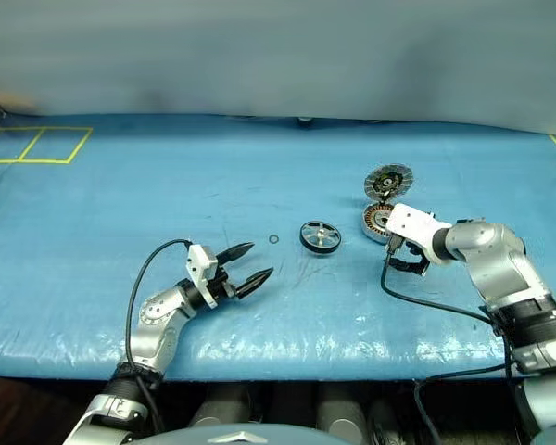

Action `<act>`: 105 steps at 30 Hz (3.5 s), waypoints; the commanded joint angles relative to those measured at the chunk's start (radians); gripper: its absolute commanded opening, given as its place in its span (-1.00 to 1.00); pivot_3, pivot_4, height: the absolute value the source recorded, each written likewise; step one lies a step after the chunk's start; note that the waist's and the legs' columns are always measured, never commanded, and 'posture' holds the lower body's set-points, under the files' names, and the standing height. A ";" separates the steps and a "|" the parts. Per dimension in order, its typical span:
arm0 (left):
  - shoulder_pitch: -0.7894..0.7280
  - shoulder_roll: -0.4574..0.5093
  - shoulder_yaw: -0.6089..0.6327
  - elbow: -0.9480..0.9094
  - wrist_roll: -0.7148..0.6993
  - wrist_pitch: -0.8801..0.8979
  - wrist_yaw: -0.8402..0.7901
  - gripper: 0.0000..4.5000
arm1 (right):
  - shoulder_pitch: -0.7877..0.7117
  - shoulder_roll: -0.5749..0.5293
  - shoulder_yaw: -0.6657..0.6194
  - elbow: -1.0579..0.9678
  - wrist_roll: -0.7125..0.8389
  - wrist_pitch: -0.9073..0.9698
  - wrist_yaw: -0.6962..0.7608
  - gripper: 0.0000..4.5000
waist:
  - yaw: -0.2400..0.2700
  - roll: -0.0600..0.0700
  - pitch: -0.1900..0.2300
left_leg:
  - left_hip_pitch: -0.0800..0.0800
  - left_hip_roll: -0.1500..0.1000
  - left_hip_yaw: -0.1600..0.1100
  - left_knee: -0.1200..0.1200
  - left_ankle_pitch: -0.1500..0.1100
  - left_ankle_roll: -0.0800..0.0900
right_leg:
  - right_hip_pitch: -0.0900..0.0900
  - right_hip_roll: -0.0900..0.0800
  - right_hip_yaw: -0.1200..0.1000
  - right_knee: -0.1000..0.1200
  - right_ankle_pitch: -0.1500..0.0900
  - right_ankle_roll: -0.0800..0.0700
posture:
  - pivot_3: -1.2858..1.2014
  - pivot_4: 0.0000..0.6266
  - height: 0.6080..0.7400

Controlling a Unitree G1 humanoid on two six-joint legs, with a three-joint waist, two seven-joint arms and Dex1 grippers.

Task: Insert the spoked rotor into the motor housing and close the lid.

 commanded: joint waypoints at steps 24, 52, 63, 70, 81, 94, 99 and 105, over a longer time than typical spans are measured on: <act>0.038 0.002 0.003 -0.043 0.003 -0.023 0.021 0.84 | -0.199 0.143 0.052 0.422 -0.102 -0.189 0.099 0.92 | 0.007 0.000 0.000 | 0.001 0.000 0.000 0.000 0.000 0.000 | 0.001 0.000 0.000 -0.001 0.000 0.000 | 0.03 -0.52 1.00; 0.037 -0.008 -0.008 -0.016 0.009 -0.036 0.020 0.84 | 0.366 0.191 -0.069 -0.617 0.101 0.286 0.062 -0.17 | 0.011 -0.006 -0.008 | 0.001 0.002 -0.003 0.000 -0.003 -0.003 | 0.001 0.002 -0.001 0.000 -0.001 -0.003 | 0.03 -0.52 1.00; 0.038 -0.009 -0.008 -0.017 0.007 -0.033 0.023 0.84 | 0.351 0.325 -0.004 -0.641 0.157 0.378 -0.059 -0.17 | -0.005 -0.008 -0.008 | 0.003 0.004 -0.002 0.001 -0.003 -0.003 | 0.002 0.002 -0.003 0.000 -0.001 -0.002 | 0.03 -0.52 1.00; 0.045 0.000 -0.002 -0.031 0.006 -0.032 0.029 0.84 | 0.270 0.396 0.001 -0.515 0.129 0.377 -0.172 -0.17 | -0.014 -0.008 -0.008 | 0.005 0.006 -0.002 0.001 -0.001 -0.009 | 0.002 0.001 -0.006 0.000 0.000 -0.004 | 0.03 -0.52 1.00; 0.048 0.009 0.004 -0.038 0.008 -0.031 0.034 0.84 | 0.274 0.391 0.010 -0.520 0.146 0.368 -0.229 0.28 | -0.018 -0.008 -0.008 | 0.010 0.006 -0.001 0.001 -0.001 -0.010 | 0.004 0.000 -0.008 -0.001 0.000 -0.003 | 0.03 -0.52 1.00; 0.031 0.018 0.004 -0.025 0.018 -0.037 0.035 0.84 | 0.287 0.610 -0.335 -0.725 0.528 0.518 -0.329 0.55 | 0.001 -0.006 -0.007 | 0.001 0.006 -0.001 -0.001 0.000 -0.005 | -0.002 0.000 -0.009 -0.001 0.005 -0.004 | 0.03 -0.52 1.00; 0.000 0.028 0.007 0.002 0.061 -0.050 0.075 0.84 | 0.438 0.580 -0.385 -0.805 0.605 0.464 -0.307 0.55 | 0.007 -0.006 -0.007 | 0.001 0.006 -0.002 -0.001 0.000 -0.005 | -0.001 -0.001 -0.011 -0.002 0.005 -0.005 | 0.03 -0.52 1.00; -0.050 0.024 -0.009 0.049 0.111 -0.022 0.122 0.84 | 0.660 0.528 -0.412 -0.802 0.585 0.331 -0.296 0.55 | 0.006 -0.005 -0.006 | 0.001 0.006 -0.002 -0.001 0.000 -0.005 | 0.000 -0.001 -0.011 -0.002 0.002 0.000 | 0.03 -0.52 1.00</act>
